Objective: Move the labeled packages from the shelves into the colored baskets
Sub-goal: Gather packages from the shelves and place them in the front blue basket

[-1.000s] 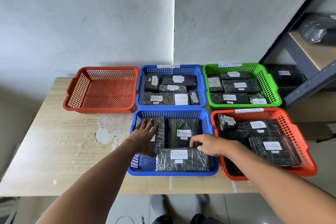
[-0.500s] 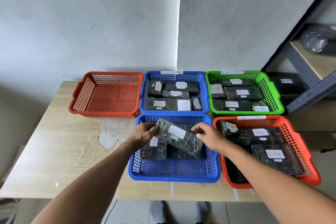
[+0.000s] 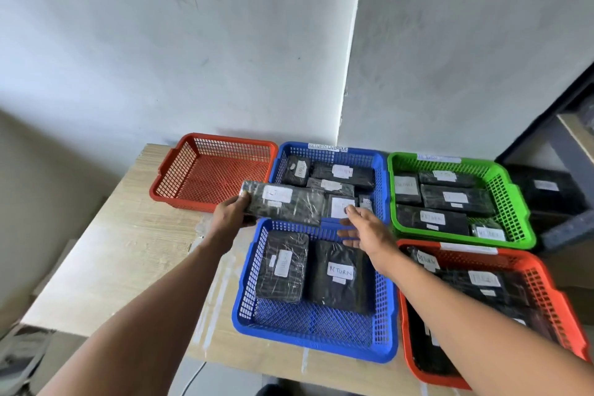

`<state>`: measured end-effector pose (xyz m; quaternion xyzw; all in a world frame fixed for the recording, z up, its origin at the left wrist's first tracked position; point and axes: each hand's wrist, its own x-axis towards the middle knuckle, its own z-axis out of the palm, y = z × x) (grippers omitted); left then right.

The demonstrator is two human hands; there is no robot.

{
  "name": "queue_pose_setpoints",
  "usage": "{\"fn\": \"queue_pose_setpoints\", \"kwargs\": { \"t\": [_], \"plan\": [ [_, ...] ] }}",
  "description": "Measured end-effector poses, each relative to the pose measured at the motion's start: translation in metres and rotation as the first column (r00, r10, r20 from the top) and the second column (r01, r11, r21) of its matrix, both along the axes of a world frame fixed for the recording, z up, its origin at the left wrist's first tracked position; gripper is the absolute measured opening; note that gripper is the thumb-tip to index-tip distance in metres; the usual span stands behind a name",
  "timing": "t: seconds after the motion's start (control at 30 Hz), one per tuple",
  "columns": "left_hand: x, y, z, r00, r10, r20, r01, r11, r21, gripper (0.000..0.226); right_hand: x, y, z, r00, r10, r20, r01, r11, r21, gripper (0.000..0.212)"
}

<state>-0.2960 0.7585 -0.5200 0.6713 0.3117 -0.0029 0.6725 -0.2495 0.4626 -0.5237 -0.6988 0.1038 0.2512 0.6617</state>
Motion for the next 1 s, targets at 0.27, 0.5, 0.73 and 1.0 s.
{"fn": "queue_pose_setpoints", "kwargs": {
  "t": [0.27, 0.5, 0.73, 1.0],
  "plan": [
    [0.069, 0.115, -0.018, 0.96, 0.26, -0.102, -0.225, 0.937, 0.267, 0.044, 0.026, 0.056, -0.023, 0.992, -0.126, -0.005, 0.125, 0.989, -0.079, 0.024],
    [0.138, 0.163, -0.039, 0.964, 0.145, -0.223, -0.051, 0.924, 0.379, 0.046, 0.038, 0.095, -0.034, 0.966, -0.256, -0.02, 0.253, 0.964, -0.083, 0.031],
    [0.172, 0.168, -0.087, 0.897, 0.268, -0.351, -0.198, 0.955, 0.222, 0.048, 0.05, 0.101, -0.054, 0.942, -0.327, 0.082, 0.336, 0.923, -0.189, 0.024],
    [0.177, 0.16, -0.111, 0.883, 0.229, -0.409, 0.008, 0.865, 0.502, 0.083, 0.051, 0.111, -0.057, 0.921, -0.358, 0.152, 0.386, 0.89, -0.242, 0.019]
  ]
}}
